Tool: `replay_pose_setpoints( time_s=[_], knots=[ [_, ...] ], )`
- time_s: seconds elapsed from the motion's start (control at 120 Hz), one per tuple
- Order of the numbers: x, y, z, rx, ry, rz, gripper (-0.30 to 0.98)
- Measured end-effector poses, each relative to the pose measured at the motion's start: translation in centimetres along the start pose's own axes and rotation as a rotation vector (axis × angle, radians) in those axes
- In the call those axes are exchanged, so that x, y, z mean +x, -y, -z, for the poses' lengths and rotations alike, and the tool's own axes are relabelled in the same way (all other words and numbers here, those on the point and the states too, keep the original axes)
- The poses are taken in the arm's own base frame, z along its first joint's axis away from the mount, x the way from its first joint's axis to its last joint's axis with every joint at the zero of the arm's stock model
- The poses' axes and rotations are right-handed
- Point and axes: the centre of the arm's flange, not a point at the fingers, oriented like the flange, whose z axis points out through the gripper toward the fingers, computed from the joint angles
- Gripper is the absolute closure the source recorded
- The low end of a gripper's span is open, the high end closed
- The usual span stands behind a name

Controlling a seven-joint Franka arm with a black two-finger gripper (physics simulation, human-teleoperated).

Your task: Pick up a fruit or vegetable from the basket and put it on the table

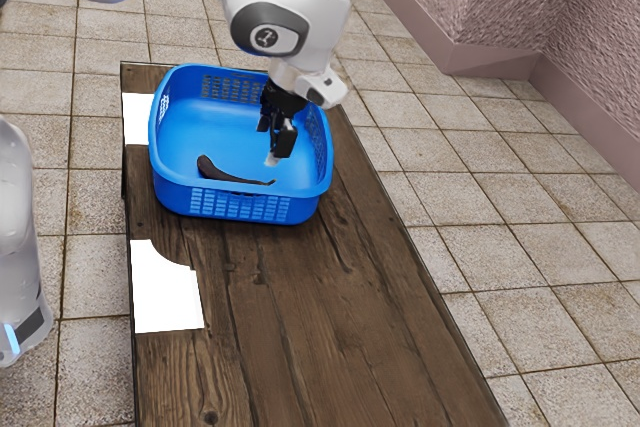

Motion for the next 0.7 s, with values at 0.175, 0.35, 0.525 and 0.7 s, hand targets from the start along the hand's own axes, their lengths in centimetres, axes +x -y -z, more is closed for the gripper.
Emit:
replay_pose_setpoints(
  time_s=[0.175, 0.35, 0.525, 0.7],
  knots=[
    [-2.6, -0.4, -3.5, 0.015, 0.018, -0.043, 0.0],
    [-3.8, -0.6, -5.3, 0.044, 0.019, -0.087, 0.0],
    [-3.8, -0.7, -5.4, 0.098, 0.018, -0.15, 0.0],
    [-4.8, 0.0, -7.5, 0.1, 0.045, -0.188, 0.0]
  ],
)
